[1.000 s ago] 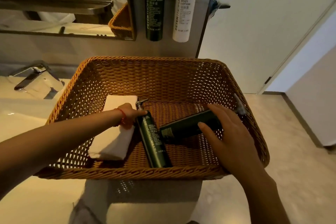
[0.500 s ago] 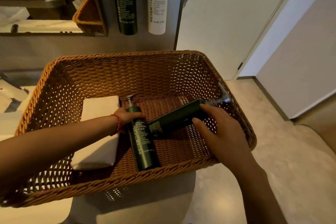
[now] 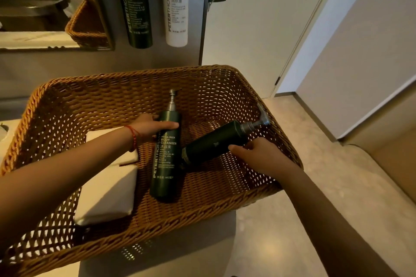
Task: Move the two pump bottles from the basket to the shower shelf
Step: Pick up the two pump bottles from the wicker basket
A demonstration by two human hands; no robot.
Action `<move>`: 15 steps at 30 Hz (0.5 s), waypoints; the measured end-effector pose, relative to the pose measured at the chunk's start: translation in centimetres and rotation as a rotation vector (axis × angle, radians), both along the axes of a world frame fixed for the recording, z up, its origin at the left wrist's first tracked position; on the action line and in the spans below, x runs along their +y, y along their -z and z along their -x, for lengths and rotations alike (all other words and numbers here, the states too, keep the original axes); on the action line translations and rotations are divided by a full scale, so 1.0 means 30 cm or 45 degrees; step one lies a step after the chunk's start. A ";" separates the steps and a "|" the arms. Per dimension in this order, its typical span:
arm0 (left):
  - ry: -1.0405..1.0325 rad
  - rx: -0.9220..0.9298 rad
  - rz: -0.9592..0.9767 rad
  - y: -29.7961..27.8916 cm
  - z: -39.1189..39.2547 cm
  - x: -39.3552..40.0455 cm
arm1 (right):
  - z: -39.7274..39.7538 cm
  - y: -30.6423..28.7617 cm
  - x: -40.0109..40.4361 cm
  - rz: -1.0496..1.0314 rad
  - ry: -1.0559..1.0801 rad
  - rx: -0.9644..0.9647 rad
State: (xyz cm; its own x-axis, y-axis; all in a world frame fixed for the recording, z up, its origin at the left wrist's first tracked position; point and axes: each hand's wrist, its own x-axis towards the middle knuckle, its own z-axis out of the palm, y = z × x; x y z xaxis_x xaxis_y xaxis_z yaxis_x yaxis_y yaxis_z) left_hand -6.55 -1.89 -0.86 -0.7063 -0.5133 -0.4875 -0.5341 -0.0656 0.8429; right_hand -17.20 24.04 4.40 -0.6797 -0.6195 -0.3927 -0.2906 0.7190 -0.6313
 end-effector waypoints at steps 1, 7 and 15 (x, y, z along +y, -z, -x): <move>0.038 0.011 0.003 -0.004 0.011 0.004 | 0.010 0.005 -0.001 -0.009 0.016 -0.005; 0.206 0.022 0.025 -0.026 0.050 0.026 | 0.039 -0.012 -0.024 0.015 0.110 -0.136; 0.294 0.024 0.027 0.001 0.043 0.033 | 0.060 -0.013 -0.071 0.202 0.358 -0.528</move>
